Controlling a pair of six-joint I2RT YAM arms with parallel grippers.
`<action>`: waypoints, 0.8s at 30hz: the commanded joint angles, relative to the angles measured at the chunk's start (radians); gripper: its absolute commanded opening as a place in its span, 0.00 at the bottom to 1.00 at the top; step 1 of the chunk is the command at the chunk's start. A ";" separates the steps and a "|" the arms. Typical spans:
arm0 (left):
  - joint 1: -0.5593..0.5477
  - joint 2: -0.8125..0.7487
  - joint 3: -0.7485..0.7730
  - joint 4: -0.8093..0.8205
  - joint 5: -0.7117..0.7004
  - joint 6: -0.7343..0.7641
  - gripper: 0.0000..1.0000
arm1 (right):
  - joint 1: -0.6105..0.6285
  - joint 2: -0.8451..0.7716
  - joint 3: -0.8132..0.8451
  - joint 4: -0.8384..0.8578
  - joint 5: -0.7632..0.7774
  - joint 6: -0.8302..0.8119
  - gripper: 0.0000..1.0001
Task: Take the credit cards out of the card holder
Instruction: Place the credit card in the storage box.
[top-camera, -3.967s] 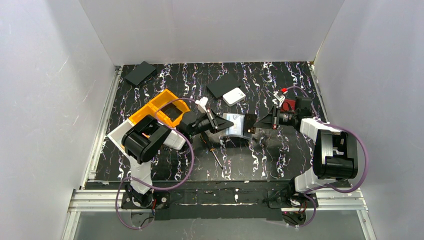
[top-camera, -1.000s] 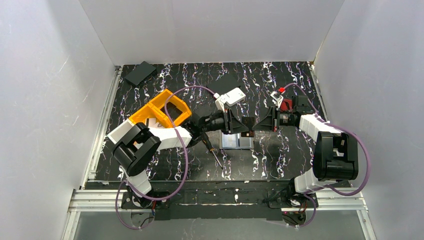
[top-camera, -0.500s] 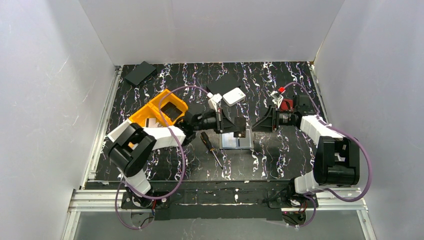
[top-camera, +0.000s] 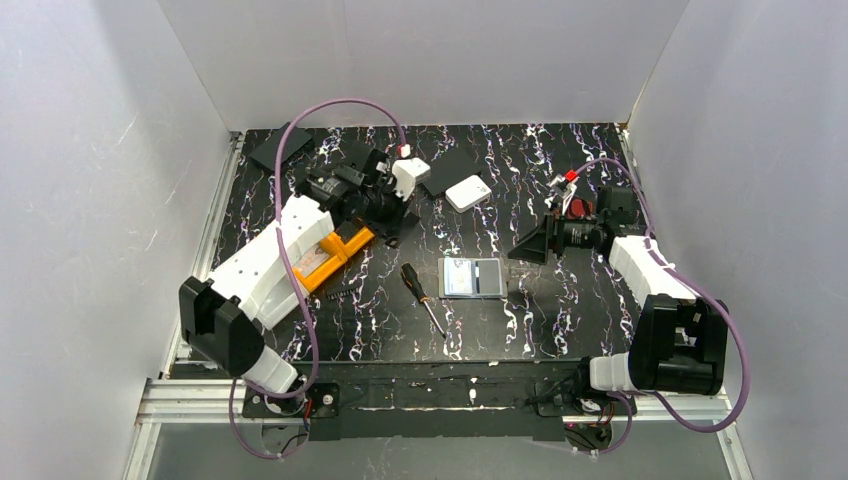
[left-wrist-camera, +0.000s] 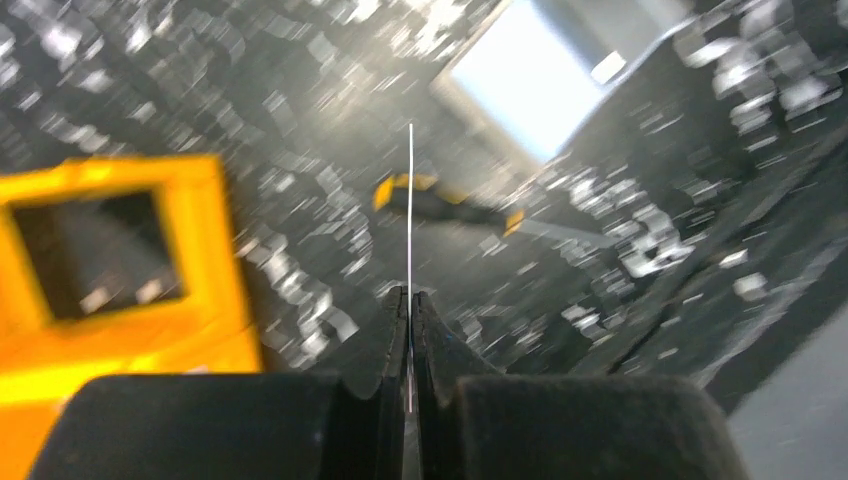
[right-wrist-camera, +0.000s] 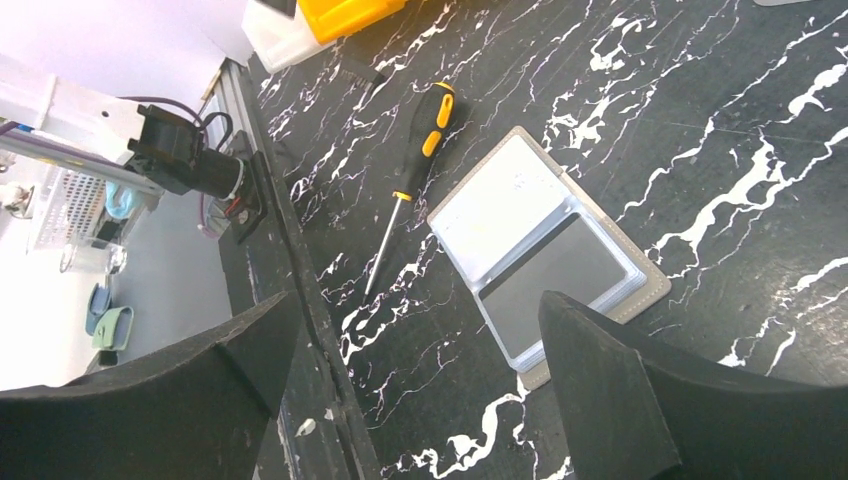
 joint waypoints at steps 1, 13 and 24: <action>0.063 0.090 0.100 -0.425 -0.294 0.327 0.00 | -0.017 -0.023 0.047 -0.030 0.016 -0.046 0.98; 0.193 0.259 0.218 -0.352 -0.345 0.486 0.00 | -0.033 0.021 0.059 -0.063 0.000 -0.074 0.98; 0.259 0.335 0.217 -0.241 -0.290 0.530 0.00 | -0.034 0.063 0.061 -0.073 -0.016 -0.085 0.98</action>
